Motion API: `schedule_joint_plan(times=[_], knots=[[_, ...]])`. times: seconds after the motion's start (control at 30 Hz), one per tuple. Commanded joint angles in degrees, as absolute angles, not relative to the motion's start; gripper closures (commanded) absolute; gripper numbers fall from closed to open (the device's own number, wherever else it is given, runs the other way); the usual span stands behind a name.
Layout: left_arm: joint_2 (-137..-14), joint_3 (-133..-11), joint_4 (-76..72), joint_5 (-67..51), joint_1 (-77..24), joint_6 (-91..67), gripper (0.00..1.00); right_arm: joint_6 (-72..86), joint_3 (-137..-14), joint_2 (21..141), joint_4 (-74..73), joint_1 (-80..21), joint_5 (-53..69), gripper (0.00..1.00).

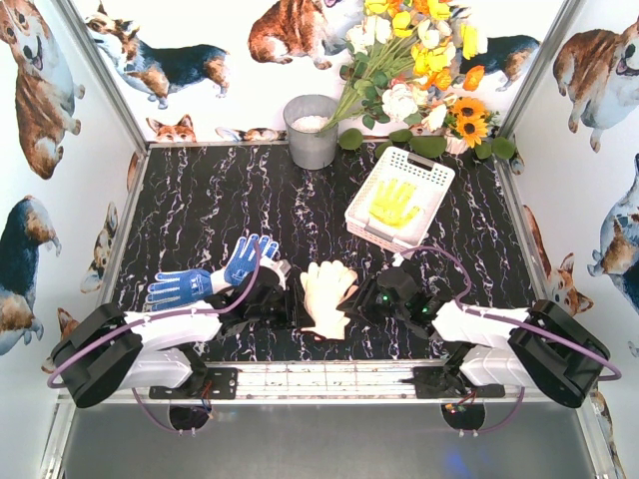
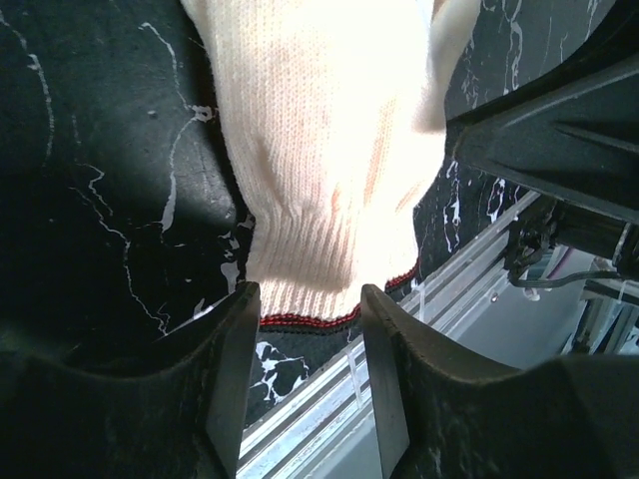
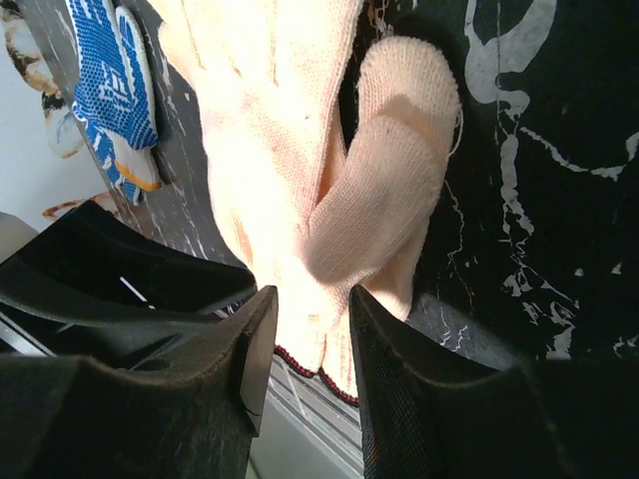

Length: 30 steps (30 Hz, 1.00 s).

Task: Put the gloves into the storage basket
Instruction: Pair the glove with the glove.

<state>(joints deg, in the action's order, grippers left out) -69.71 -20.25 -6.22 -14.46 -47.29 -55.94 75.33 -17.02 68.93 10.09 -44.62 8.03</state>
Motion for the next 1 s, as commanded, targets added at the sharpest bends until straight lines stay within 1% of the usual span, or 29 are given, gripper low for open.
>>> schedule_joint_plan(times=[0.0, 0.07, 0.17, 0.23, 0.4, 0.47, 0.7, 0.73, 0.97], knots=[[-69.92, -22.27, -7.41, -14.02, -49.19, -54.55, 0.60, 75.67, -17.15, 69.75, 13.82, -44.82, 6.77, 0.63], [-68.72, -24.61, -4.30, -11.82, -51.07, -50.79, 0.56, 75.79, -17.29, 70.27, 13.39, -44.87, 6.68, 0.61], [-66.32, -30.21, 6.97, -3.04, -54.47, -40.45, 0.47, 75.86, -17.33, 71.15, 13.81, -44.82, 6.91, 0.59], [-65.06, -32.52, 11.95, 0.37, -55.37, -35.60, 0.43, 76.19, -17.53, 71.78, 14.40, -44.85, 7.29, 0.59], [-61.97, -32.09, 14.93, 3.65, -56.62, -26.48, 0.40, 76.48, -18.79, 73.24, 15.91, -44.82, 8.82, 0.61], [-60.74, -31.15, 15.02, 5.87, -57.66, -23.84, 0.40, 76.40, -19.06, 73.31, 15.95, -44.87, 8.67, 0.65], [-57.02, -29.20, 11.10, 18.02, -64.60, -16.71, 0.38, 75.37, -20.17, 71.91, 14.15, -44.78, 6.97, 0.99], [-57.00, -28.78, 9.76, 18.64, -65.25, -15.39, 0.37, 75.09, -20.54, 71.78, 13.89, -44.70, 7.01, 1.00], [-61.26, -29.06, 4.48, 21.55, -69.29, -8.19, 0.36, 73.84, -23.15, 70.32, 11.30, -43.37, 7.64, 1.00]])
